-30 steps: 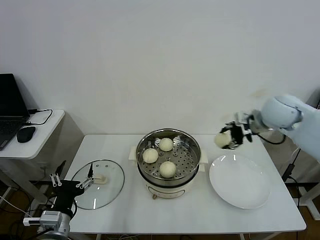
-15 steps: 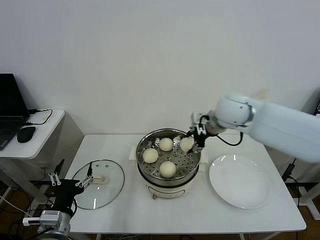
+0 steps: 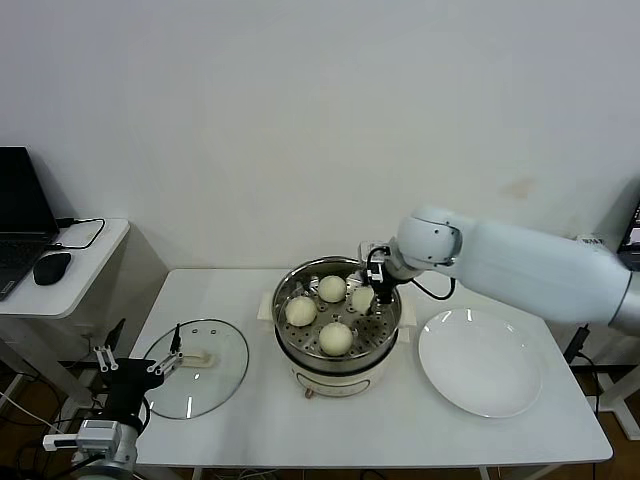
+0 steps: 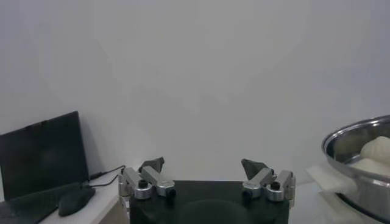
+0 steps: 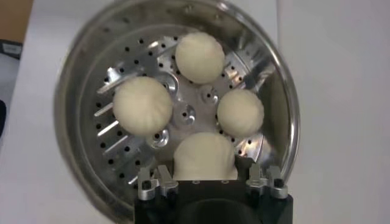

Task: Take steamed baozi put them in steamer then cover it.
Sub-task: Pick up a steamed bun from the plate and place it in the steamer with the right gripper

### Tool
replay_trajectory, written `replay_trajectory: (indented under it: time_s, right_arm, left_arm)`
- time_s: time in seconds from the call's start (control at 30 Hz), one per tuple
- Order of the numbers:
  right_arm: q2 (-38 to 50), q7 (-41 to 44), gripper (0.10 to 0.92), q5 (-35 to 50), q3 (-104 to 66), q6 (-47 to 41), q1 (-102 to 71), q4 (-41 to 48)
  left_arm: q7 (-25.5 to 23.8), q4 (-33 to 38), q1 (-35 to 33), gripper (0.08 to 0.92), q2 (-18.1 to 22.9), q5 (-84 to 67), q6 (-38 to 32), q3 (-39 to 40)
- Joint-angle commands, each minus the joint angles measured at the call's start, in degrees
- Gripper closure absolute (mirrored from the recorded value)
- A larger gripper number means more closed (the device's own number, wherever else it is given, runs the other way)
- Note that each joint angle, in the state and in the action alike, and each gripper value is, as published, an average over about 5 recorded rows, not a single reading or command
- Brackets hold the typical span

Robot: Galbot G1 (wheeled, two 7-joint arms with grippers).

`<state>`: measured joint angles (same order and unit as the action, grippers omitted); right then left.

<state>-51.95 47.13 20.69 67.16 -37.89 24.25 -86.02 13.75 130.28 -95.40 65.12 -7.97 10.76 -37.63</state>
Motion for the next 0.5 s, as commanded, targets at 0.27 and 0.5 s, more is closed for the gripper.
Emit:
replay_trajectory:
  time_s: [0.27, 0.5]
  right_arm:
    - [-3.06, -0.66, 0.390, -2.47, -0.95, -0.08, -4.21, 4.28]
    - [-2.66, -0.68, 0.389, -1.39, -1.02, -0.52, -3.53, 3.01]
  left_arm:
    - [0.02, 0.21, 0.06, 0.177, 0.10, 0.04, 0.02, -0.02]
    - [0.01, 0.38, -0.01, 0.177, 0.25, 0.04, 0.02, -0.04]
